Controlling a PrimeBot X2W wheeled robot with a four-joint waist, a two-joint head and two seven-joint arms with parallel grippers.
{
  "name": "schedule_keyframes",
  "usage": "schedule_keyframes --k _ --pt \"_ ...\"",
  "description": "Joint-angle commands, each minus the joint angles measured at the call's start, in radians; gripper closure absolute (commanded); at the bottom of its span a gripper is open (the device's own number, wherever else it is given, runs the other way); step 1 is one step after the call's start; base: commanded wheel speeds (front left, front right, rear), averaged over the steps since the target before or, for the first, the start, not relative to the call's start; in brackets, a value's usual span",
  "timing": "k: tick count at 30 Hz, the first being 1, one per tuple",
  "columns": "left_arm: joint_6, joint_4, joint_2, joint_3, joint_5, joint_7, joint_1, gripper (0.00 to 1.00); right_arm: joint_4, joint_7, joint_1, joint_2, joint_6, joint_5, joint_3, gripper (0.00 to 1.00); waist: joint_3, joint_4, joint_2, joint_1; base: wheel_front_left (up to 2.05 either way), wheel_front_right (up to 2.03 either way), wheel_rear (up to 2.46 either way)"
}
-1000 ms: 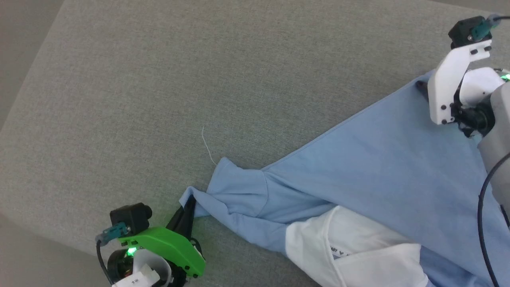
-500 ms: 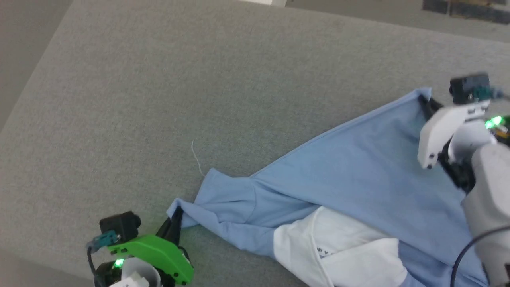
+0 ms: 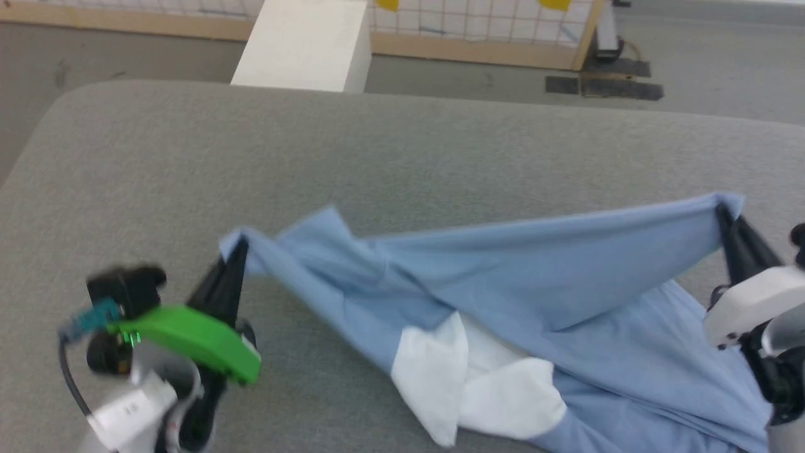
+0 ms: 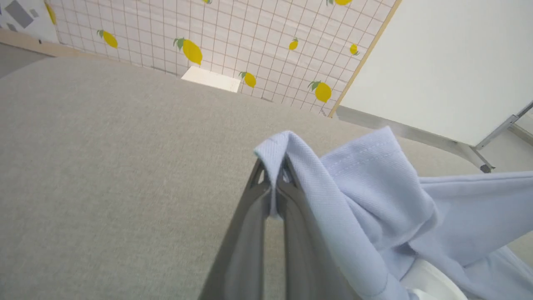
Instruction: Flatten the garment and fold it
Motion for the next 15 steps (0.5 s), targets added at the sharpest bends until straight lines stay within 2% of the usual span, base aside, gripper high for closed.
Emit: schedule_keyframes --k 1,5,9,15 --pt "-0.012 -0.02 0.017 0.008 -0.014 0.013 -0.06 1.0 -0.042 0.027 -0.007 -0.014 -0.002 0.003 -0.005 1.0 -0.037 -0.05 0.0031 0.0 0.0 0.0 0.0" --pt "-0.038 -0.054 0.041 0.022 -0.036 0.054 -0.229 1.0 -0.163 0.126 -0.07 -0.071 -0.002 0.004 0.003 1.0 -0.021 -0.07 0.0031 0.0 0.0 0.0 0.0" --pt "-0.045 -0.056 0.04 0.036 -0.06 0.082 -0.397 1.0 -0.224 0.21 -0.177 -0.13 -0.002 0.001 0.027 1.0 0.012 -0.087 0.0031 0.0 0.0 0.0 0.0" --pt "-0.048 0.003 0.043 0.049 -0.061 0.099 -0.642 1.0 -0.217 0.307 -0.376 -0.213 -0.002 0.001 0.077 1.0 0.089 -0.103 0.0031 0.0 0.0 0.0 0.0"
